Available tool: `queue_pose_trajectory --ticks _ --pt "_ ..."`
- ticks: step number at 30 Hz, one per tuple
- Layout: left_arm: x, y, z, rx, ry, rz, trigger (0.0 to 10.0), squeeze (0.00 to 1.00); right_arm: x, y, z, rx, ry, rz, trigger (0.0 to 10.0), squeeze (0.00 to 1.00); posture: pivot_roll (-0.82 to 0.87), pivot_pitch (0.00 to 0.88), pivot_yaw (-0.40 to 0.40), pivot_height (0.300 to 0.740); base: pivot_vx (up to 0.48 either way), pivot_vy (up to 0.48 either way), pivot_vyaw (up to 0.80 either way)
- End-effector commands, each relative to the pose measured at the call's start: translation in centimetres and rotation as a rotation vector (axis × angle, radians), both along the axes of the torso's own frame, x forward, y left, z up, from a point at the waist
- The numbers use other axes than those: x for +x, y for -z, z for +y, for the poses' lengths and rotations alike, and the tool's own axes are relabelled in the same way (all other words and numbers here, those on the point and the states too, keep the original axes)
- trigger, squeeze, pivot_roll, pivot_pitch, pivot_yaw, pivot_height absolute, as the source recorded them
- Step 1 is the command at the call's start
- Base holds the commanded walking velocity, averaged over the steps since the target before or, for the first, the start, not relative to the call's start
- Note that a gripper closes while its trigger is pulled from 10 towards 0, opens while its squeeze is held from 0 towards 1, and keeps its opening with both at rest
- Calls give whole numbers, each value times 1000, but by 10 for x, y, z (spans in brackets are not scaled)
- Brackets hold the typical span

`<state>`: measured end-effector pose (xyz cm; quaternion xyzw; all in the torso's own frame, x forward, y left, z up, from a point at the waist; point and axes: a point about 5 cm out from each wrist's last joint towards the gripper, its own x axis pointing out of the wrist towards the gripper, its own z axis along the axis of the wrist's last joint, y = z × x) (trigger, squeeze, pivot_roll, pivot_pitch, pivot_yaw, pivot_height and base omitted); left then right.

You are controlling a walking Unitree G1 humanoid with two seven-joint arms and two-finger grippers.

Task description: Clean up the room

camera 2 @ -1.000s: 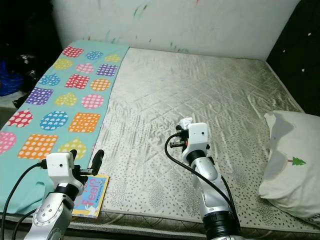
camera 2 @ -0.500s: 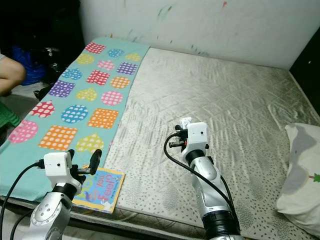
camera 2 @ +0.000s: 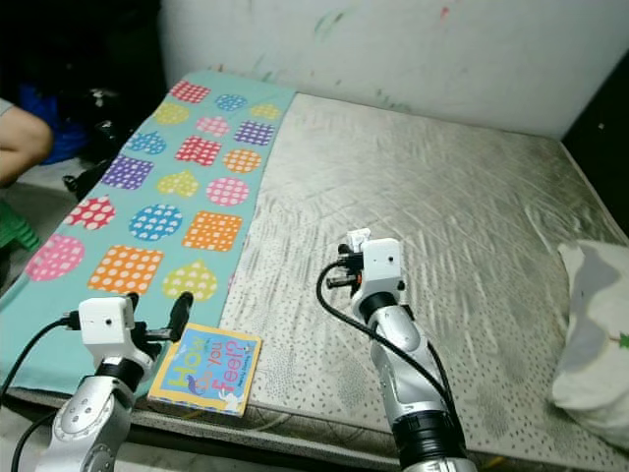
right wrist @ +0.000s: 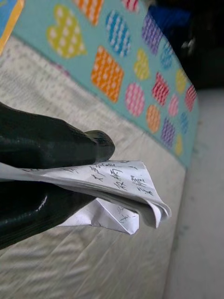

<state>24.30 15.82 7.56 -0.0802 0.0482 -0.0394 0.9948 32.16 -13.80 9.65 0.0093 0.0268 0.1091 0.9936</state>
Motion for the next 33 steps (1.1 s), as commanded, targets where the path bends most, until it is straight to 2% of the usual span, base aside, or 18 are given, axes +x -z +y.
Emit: queue_pose_trajectory --ticks 1,33 --pt "0 1 5 16 -7 9 10000 0 0 0 2 3 -7 -4 10000 0 -60 81 -75 740 0 368 0" --pt "-2 2 4 12 -14 12 10000 0 -1 2 2 1 -15 -1 10000 0 -59 91 -82 740 0 371 0"
